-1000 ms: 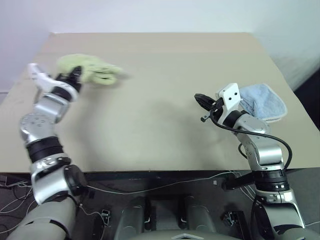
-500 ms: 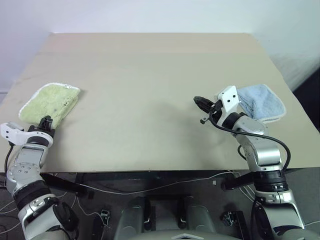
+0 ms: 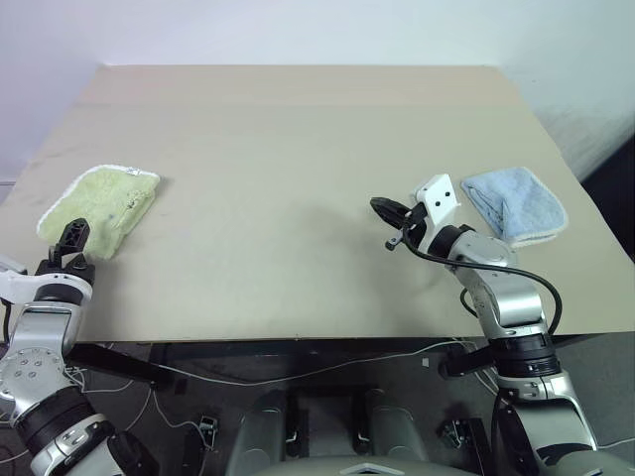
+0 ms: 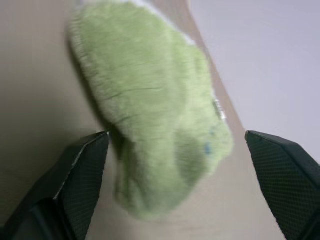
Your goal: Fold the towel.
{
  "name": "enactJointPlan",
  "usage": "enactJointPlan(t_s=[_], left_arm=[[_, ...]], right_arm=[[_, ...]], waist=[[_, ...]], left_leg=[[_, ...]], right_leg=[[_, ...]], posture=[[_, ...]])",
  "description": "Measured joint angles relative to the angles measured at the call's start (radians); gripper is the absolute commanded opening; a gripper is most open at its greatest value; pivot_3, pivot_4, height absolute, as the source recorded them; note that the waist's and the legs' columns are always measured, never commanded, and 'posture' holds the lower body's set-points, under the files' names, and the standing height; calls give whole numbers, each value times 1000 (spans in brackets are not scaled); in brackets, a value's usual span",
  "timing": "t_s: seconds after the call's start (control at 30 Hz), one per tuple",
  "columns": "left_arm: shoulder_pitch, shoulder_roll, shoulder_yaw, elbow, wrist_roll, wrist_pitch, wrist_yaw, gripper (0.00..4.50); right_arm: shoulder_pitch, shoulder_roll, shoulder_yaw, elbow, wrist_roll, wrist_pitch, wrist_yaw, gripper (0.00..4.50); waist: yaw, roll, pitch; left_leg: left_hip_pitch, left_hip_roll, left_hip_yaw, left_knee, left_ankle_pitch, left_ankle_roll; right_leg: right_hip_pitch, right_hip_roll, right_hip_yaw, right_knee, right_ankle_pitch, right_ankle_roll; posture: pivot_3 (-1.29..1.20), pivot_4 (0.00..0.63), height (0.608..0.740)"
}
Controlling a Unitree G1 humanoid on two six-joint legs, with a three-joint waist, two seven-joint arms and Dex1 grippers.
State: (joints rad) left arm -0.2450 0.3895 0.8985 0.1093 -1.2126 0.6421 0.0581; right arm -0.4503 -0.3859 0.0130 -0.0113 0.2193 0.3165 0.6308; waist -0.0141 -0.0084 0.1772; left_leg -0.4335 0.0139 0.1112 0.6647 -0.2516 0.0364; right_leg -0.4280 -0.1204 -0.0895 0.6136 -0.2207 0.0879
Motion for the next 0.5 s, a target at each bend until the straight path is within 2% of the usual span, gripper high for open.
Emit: enactJointPlan(t_s=[0.1,0.23,0.3,0.4,0.5], left_arm=[[27,0,0,-31,-22,0,6,4460],[90,41,-43,-192,-42,21,-93,4460],[118,103,-128,-294,-13,37,-168,4460],[136,167,-328,-405,116,47,-262,4460],[120,188,-555,-395,333,-8,-333,4460]], right_arm=[[0,3,0,0,0,0,-2,0],[0,8,0,4,0,0,-7,0],[-3,15,0,17,0,-1,-12,0],[-17,25,0,42,-2,-4,-31,0],[-38,30,-10,58,-7,-9,-69,0]], waist=[[-1,0,0],[2,0,0],[4,0,0],[3,2,0],[0,2,0]], left_leg=[[0,0,0,0,0,0],[-1,0,0,-1,0,0],[-1,-1,0,-1,0,0],[-1,-2,0,-2,0,0],[-2,-1,1,-5,1,-2]], right_leg=[[0,0,0,0,0,0],[-1,-1,0,0,-2,-4],[-1,-1,0,-1,-1,-5],[-2,-1,0,-1,-1,-5],[-5,1,1,-1,-1,-5]], posture=[[0,150,740],[0,150,740],[0,150,740],[0,150,740],[0,150,740]])
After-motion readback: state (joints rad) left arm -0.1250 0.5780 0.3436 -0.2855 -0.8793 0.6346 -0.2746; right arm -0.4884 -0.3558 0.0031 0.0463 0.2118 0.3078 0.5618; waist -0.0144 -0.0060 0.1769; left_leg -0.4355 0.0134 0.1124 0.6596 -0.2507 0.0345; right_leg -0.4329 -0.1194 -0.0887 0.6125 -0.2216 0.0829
